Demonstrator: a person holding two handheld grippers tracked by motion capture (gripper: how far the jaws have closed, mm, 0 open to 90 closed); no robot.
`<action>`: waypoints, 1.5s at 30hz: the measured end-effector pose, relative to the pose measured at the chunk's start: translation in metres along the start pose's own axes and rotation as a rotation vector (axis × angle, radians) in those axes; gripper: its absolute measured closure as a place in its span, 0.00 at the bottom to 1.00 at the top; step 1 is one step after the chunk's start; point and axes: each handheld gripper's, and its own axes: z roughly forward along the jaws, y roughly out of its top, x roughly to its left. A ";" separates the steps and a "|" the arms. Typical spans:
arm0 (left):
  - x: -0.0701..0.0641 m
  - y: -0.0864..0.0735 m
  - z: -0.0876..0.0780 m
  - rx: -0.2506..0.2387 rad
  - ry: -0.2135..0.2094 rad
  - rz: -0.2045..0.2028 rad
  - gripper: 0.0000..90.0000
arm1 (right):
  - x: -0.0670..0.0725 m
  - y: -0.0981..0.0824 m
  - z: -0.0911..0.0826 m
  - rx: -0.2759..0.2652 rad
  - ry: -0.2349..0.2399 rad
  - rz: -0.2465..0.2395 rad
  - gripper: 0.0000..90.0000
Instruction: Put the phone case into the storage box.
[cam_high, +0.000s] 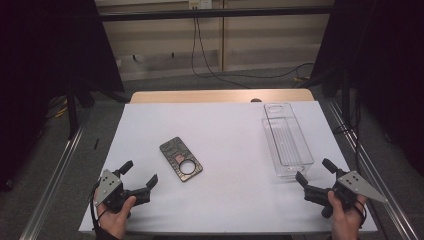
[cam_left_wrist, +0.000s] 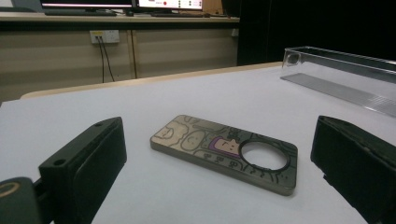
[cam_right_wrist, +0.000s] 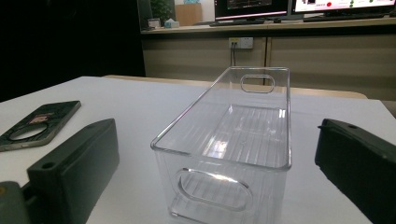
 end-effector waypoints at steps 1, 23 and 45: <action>0.000 0.000 0.000 -0.001 -0.002 -0.003 0.04 | 0.000 0.000 0.000 -0.001 0.000 0.001 0.00; -0.004 0.002 0.003 0.042 -0.105 0.015 0.03 | 0.000 0.000 0.000 0.000 -0.003 0.010 0.00; -0.015 0.014 0.029 0.070 -0.237 0.002 0.04 | 0.001 0.000 0.001 0.007 0.009 0.004 0.00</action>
